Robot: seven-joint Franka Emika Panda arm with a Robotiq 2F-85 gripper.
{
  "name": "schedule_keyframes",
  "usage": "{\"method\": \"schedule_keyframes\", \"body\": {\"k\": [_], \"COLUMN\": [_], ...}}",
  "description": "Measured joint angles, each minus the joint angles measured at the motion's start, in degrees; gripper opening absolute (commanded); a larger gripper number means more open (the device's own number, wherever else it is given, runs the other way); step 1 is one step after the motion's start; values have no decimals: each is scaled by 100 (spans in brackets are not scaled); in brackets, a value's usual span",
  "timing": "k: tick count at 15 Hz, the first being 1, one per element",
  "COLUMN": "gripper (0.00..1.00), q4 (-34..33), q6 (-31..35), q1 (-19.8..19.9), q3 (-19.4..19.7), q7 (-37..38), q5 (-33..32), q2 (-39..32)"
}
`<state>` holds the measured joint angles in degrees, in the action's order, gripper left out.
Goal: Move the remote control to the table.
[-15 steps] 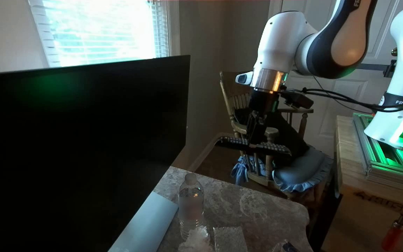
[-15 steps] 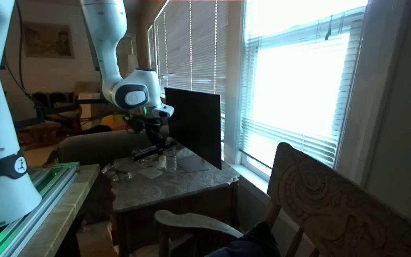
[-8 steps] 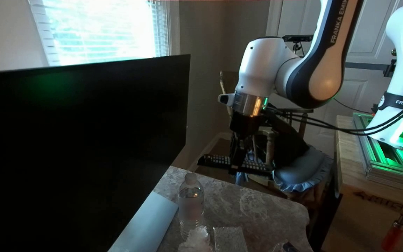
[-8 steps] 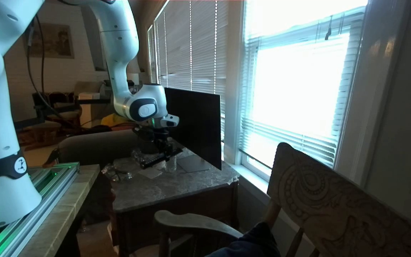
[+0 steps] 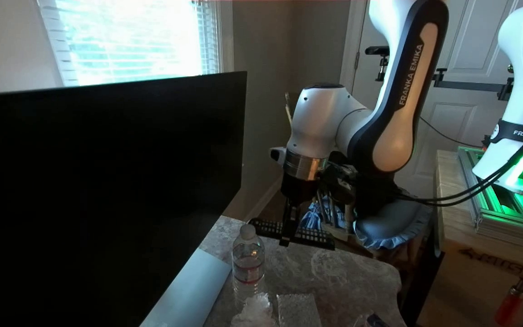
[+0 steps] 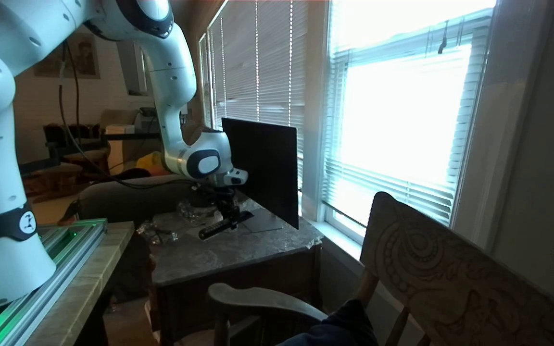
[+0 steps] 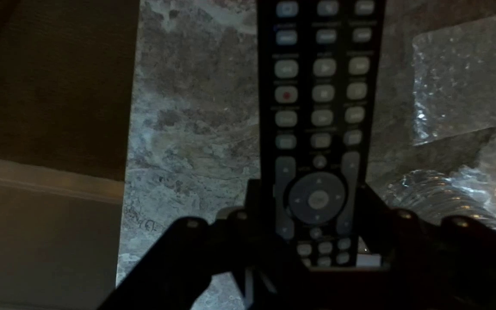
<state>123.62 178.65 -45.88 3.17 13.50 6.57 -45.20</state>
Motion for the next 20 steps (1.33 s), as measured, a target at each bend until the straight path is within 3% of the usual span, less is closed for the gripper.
{"method": "schedule_keyframes", "body": {"k": [8,20], "gripper": [28,28], "q4": [-119,-180], "q6": [-114,218], "q1": [-30,283], "q3": [28,-308], "q7": [370,449], "q5": [13,37], "q2": [-329,-576]}}
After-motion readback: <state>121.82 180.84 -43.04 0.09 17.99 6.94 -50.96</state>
